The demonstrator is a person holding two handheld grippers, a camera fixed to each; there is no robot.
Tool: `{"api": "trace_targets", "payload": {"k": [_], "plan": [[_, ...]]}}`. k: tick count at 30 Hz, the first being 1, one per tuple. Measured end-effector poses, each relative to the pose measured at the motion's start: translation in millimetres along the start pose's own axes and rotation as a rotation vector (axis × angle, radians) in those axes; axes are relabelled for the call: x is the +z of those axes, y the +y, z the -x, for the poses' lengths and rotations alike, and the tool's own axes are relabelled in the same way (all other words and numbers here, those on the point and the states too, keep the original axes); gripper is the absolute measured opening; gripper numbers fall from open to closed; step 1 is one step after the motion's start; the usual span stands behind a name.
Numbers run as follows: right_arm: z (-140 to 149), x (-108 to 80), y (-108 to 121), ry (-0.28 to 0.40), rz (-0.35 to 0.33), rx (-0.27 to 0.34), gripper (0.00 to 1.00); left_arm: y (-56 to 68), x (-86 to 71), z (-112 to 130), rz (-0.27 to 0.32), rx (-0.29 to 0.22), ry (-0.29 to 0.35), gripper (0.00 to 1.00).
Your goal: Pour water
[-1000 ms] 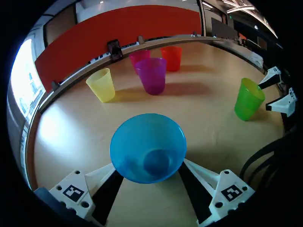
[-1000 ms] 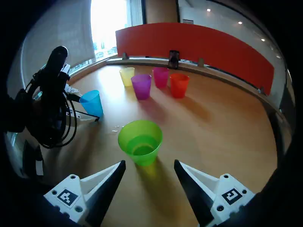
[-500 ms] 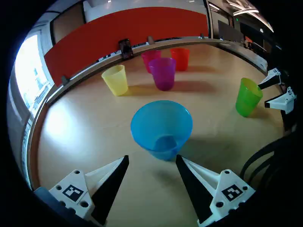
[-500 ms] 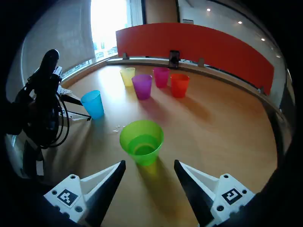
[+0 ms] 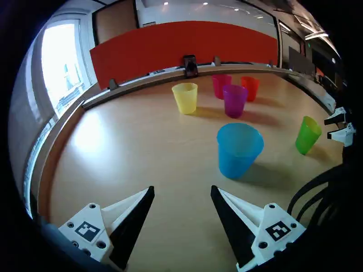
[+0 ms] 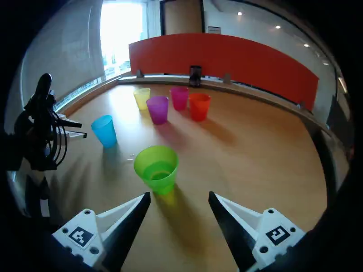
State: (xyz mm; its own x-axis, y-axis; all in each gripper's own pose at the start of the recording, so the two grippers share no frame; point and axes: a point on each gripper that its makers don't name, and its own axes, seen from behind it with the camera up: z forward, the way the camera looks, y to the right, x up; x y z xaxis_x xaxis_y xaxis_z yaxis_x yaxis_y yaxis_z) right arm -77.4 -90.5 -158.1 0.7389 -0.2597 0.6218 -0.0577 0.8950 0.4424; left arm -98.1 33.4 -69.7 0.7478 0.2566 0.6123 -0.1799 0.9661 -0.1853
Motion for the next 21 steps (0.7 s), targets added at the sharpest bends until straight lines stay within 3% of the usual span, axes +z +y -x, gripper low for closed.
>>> {"api": "trace_targets", "payload": {"k": [9,21], "plan": [[-38,-16.8,41,0.165,0.123,0.1,0.99,-36.0,-12.7,-17,-0.075,-0.083,0.106,0.92],[-117,-19.3,115,0.503,0.311,0.159,0.99,-73.9,-20.8,-55,-0.133,-0.166,0.304,0.92]]}}
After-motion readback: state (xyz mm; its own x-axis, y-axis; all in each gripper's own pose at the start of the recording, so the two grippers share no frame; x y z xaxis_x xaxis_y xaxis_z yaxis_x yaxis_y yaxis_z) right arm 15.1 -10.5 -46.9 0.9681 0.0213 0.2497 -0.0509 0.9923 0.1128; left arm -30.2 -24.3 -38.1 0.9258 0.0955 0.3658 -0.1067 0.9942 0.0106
